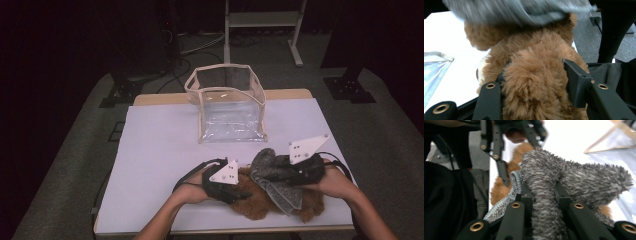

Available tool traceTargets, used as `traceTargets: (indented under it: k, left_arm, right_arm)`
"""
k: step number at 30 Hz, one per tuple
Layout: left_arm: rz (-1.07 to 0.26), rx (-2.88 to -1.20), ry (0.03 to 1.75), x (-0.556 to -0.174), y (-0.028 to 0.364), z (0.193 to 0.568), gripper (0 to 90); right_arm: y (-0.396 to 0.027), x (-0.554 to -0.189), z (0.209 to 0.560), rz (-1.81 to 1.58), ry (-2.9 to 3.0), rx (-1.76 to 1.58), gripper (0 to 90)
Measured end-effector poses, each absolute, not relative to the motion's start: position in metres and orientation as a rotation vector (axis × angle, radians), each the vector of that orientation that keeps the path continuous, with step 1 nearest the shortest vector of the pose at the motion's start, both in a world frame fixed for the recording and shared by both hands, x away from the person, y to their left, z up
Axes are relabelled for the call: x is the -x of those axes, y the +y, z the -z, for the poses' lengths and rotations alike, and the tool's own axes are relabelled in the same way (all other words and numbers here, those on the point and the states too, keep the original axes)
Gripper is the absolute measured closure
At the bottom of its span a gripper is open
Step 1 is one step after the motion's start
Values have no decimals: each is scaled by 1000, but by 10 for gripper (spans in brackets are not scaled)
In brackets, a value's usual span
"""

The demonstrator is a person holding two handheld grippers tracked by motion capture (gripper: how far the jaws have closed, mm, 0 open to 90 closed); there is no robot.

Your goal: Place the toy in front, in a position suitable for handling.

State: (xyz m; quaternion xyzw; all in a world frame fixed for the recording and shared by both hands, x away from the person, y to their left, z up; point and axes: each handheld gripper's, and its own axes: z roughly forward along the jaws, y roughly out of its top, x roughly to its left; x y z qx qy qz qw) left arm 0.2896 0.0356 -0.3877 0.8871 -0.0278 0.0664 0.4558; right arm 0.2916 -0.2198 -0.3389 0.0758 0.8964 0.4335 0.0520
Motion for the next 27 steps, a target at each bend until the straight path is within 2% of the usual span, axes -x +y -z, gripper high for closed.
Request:
traceTargets:
  k: [7, 15, 21, 27]
  left_arm:
    - [-178, -2180, -52, -291, 44, 384, 452]
    - [-173, -2179, 8, -296, 65, 382, 406]
    - [-115, -2145, 34, -297, 60, 394, 498]
    - [-114, -2148, 23, -297, 52, 394, 502]
  right_arm:
    - [-227, -291, 361, -1277, 2752, -275, 752]
    - [-237, -289, 365, -1261, 2741, -289, 754]
    - [-231, -291, 355, -1258, 2725, -286, 753]
    - [-186, -291, 343, -1293, 2721, -158, 752]
